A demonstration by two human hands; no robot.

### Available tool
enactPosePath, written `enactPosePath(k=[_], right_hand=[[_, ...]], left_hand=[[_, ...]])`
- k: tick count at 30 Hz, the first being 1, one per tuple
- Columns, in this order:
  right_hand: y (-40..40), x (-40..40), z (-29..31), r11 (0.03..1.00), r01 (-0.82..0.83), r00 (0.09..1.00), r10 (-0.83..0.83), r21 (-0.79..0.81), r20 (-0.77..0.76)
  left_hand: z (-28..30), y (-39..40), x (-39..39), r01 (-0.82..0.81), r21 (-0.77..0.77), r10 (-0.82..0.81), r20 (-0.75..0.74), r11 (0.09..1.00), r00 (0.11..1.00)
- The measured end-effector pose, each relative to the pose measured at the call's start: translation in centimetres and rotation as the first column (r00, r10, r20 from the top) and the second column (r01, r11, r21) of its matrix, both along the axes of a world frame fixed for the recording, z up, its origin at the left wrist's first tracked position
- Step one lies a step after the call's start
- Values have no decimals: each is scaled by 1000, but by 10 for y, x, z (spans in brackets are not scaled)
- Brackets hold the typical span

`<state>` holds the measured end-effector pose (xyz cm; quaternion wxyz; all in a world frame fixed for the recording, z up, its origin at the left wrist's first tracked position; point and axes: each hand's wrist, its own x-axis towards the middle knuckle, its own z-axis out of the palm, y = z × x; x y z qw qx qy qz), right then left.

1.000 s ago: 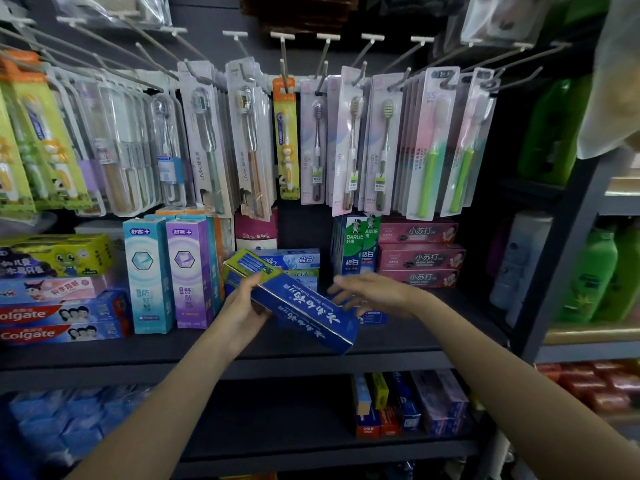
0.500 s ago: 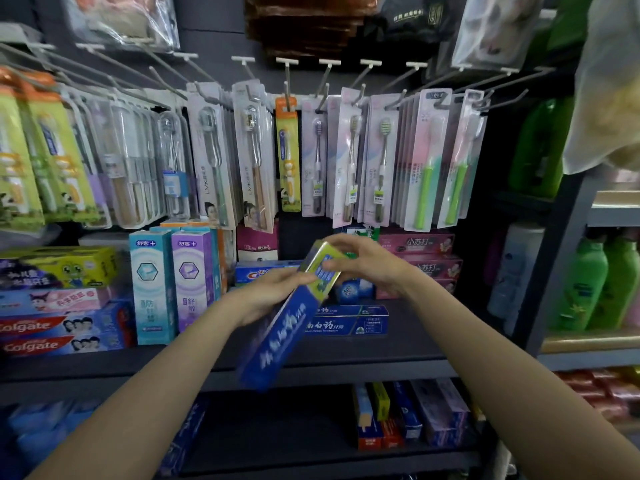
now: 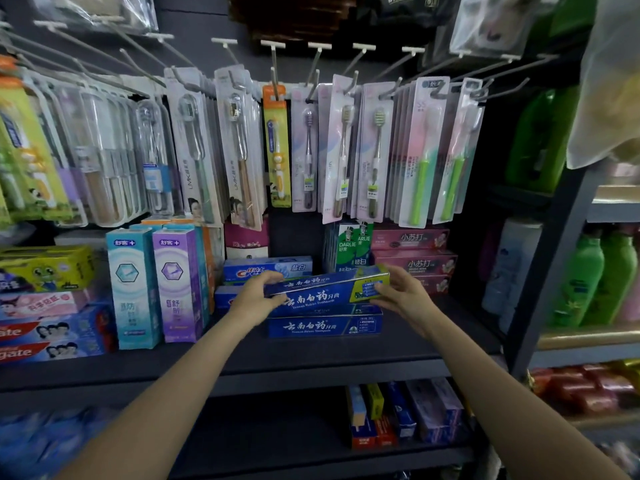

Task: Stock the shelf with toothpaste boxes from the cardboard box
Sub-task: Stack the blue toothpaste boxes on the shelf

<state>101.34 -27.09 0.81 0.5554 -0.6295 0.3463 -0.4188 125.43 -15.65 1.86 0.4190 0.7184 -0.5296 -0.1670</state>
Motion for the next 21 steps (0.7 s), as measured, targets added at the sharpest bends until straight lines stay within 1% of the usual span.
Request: enactPosePath(k=[1,3,4,6,8,11,15,18,20,21], right_hand=[[-6,2,-4,996,54,991,-62,-73,-119],[-14,6,-14,974,100,917,-169,-202,-361],[-19,7,-21,972,98,873,-186,-212,-451],[-24,10,-33,983,91,837,-161,-159,-522],[-23,13,-36,982,100,812,-174,-162,-557],[-23,14,-32,973,152,789,-225,-172,-571],[-25,11,-30,955,229,760,-295,-187,-579],[-25,6,-32,946,254,731,-323,-200,-601],[-24,4,-35,928,293,726,-371,-228,-579],[-22,3,-36,902,334,729,-430,-272,-532]], left_hand=[[-4,-3,0,-45,-17,45,20,999,999],[-17,-6,0,-141,8,141,19,990,990],[-25,-7,0,-185,52,185,6,981,983],[-39,-6,-2,-234,145,232,33,961,972],[-47,-6,-4,-255,136,249,60,957,967],[-51,-8,-5,-276,93,273,50,957,961],[-51,-17,-13,-263,77,261,37,962,965],[-52,-23,-19,-239,81,238,19,968,971],[-51,-24,-24,-262,67,261,22,963,965],[-51,-22,-28,-294,22,293,29,956,956]])
